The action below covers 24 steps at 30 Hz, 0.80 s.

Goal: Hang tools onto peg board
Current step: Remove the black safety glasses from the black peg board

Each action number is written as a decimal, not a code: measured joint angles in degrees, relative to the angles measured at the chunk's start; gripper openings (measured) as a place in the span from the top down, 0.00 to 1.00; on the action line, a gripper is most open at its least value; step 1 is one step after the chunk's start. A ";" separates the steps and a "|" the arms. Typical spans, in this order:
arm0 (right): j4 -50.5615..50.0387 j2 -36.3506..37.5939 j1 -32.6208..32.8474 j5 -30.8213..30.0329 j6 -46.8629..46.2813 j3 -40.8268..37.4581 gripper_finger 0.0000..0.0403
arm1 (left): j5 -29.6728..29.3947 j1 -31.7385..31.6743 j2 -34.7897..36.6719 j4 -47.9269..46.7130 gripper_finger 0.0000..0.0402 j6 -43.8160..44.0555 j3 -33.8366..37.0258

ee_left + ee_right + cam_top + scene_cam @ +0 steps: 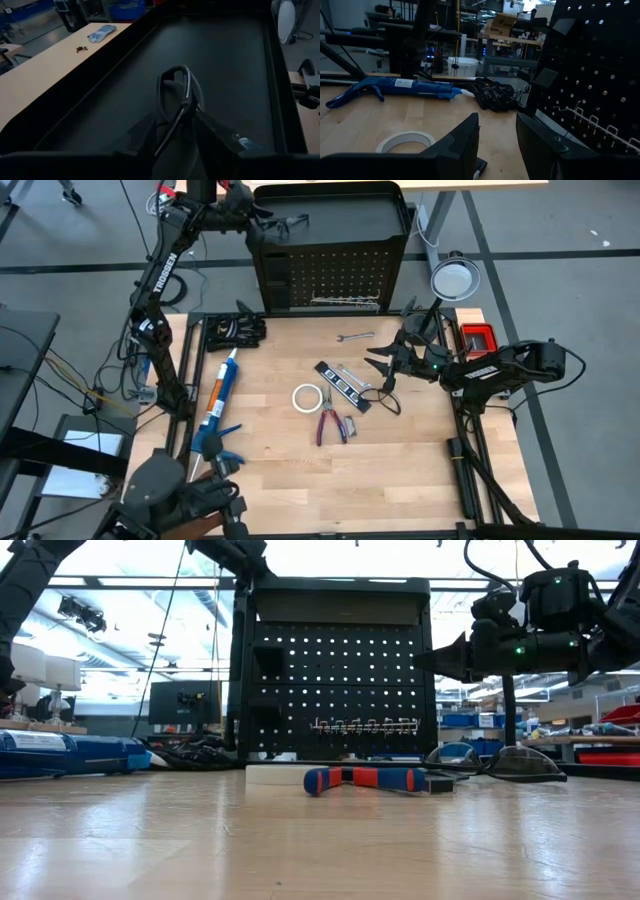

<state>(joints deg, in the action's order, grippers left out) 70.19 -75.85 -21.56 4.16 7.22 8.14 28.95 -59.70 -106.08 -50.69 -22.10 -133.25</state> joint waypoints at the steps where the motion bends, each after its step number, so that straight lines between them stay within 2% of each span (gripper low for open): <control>1: 0.00 0.00 0.00 0.00 -0.02 0.00 0.65 | 0.06 0.09 -0.03 -0.32 0.66 -0.13 -0.23; 10: 0.00 0.00 0.00 0.00 0.00 0.00 0.65 | 0.39 0.67 -0.11 -0.75 0.70 -0.45 -0.35; 13: 0.00 0.01 0.00 0.00 0.00 0.00 0.65 | 0.74 0.87 -0.11 -0.97 0.77 -0.47 -0.35; 18: 0.00 0.02 0.00 0.02 0.02 0.00 0.65 | 2.12 0.98 -0.02 -1.62 0.96 -0.55 -0.35; 24: 0.00 0.02 0.00 0.00 0.17 0.00 0.65 | 3.69 1.31 0.02 -1.93 0.98 -3.23 -0.33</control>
<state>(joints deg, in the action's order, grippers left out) 70.19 -75.83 -21.56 4.16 7.39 8.14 32.64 -58.39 -106.06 -52.62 -25.33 -133.58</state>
